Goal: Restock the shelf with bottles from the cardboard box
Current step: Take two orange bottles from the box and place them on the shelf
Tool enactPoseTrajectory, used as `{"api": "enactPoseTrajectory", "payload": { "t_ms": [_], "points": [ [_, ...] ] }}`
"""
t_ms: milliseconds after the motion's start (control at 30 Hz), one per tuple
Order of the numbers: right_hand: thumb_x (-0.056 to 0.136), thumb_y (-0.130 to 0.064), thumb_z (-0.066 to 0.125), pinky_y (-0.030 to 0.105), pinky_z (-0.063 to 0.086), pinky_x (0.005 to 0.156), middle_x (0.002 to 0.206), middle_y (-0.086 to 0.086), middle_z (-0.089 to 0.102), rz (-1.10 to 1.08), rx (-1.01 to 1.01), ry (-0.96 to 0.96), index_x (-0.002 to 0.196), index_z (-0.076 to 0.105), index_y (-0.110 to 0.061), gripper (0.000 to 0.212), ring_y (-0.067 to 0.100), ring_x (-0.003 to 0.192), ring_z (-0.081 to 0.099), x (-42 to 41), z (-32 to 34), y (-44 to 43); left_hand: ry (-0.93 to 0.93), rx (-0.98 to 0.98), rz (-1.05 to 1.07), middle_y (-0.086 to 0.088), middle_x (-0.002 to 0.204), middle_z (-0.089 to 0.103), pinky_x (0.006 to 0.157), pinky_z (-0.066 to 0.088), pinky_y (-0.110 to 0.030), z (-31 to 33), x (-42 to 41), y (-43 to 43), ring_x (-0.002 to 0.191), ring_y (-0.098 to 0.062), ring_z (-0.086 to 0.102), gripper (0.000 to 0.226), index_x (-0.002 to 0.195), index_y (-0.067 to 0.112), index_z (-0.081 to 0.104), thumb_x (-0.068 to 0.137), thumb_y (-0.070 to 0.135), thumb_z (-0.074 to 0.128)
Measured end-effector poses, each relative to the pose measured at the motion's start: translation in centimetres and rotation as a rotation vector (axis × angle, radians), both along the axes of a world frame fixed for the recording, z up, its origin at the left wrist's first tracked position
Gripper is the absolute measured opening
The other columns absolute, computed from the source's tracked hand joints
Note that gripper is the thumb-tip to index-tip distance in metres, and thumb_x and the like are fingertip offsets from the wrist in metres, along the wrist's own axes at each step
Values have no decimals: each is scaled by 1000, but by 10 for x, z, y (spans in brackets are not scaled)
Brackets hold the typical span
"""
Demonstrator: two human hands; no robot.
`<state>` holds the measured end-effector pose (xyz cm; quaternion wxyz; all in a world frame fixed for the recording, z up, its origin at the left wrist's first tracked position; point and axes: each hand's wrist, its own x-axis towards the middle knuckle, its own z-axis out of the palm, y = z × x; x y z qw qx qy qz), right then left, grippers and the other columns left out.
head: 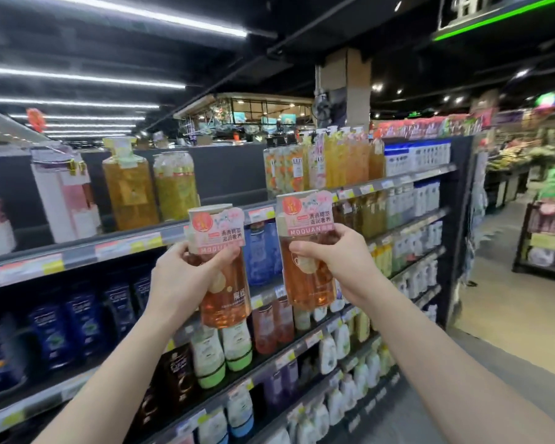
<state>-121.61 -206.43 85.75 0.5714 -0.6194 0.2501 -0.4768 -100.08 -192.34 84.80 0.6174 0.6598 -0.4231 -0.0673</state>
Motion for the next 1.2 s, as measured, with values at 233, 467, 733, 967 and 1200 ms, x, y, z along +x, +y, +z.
{"api": "enactPoseTrajectory", "payload": {
  "t_ms": [233,467,733,967,1200],
  "points": [
    [74,-8,92,38,63,80,102,3,82,56,-7,-37,113,75,-13,43,23,97,79,0,7,-112,-88,17,25,24,91,78,76,55,-28,16,-18,-93,83,5,72,39,99,35,79,68,57,88],
    [74,-16,93,51,59,97,105,0,82,120,-55,-19,113,75,-20,43,22,103,77,31,3,-226,-85,-4,88,17,94,80,79,62,-40,20,4,-186,89,-6,76,63,104,34,77,56,75,83],
    [75,-16,93,42,63,88,105,-1,82,253,-80,-47,118,73,-17,48,17,97,79,68,32,-326,-89,-60,203,17,91,80,71,57,-32,49,30,-282,83,-2,76,59,102,30,78,57,67,82],
    [74,-15,93,36,64,76,101,0,82,410,-139,-66,115,74,-15,46,18,92,80,103,56,-384,-75,-105,346,16,91,80,69,56,-26,68,31,-318,81,0,76,51,102,28,76,63,59,84],
    [76,-10,92,34,64,73,98,0,83,512,-145,-116,110,74,-15,39,18,89,80,141,72,-416,-89,-92,451,13,92,80,71,58,-30,82,36,-340,84,-6,76,54,104,33,74,61,64,81]
  ]
}}
